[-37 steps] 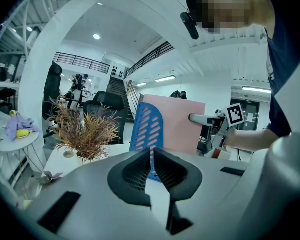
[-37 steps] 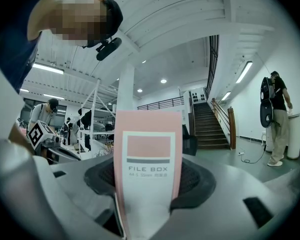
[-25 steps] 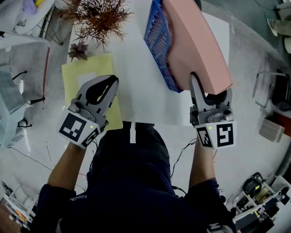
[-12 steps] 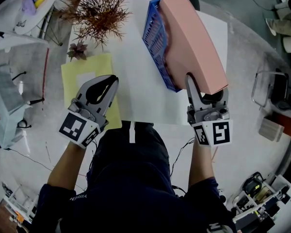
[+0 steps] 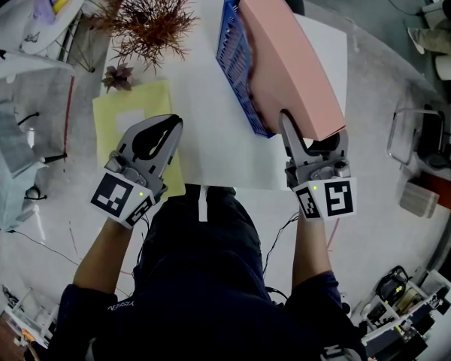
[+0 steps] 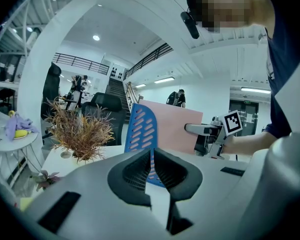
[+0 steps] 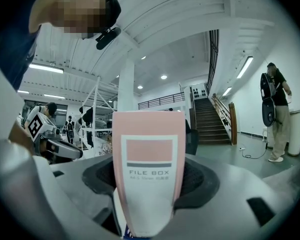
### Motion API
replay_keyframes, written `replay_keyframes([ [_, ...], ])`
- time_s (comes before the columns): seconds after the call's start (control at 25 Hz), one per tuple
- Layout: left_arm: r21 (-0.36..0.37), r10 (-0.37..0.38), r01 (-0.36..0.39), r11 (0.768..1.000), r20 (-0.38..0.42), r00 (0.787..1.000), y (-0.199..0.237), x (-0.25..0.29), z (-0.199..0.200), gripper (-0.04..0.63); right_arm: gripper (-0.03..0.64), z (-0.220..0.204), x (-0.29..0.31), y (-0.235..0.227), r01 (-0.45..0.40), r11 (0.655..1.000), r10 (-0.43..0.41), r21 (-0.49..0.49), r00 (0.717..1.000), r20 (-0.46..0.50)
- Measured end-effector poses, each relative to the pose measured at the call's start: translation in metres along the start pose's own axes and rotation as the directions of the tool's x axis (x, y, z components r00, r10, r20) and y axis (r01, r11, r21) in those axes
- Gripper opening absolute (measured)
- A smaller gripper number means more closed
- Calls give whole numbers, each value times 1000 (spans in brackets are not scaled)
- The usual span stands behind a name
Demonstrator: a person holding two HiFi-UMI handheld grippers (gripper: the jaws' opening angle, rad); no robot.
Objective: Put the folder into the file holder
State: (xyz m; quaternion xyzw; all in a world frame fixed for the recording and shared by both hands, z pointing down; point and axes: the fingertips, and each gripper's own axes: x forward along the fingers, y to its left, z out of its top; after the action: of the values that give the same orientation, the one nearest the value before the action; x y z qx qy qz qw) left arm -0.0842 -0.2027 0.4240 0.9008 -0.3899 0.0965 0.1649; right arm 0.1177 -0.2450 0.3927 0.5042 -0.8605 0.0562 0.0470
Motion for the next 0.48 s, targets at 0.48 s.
replay_keyframes([
  [0.48,17,1,-1,1000,18,1000,-13,-7,6,43,327,-3,-13,3,-13,1000,14,25,1000,-17],
])
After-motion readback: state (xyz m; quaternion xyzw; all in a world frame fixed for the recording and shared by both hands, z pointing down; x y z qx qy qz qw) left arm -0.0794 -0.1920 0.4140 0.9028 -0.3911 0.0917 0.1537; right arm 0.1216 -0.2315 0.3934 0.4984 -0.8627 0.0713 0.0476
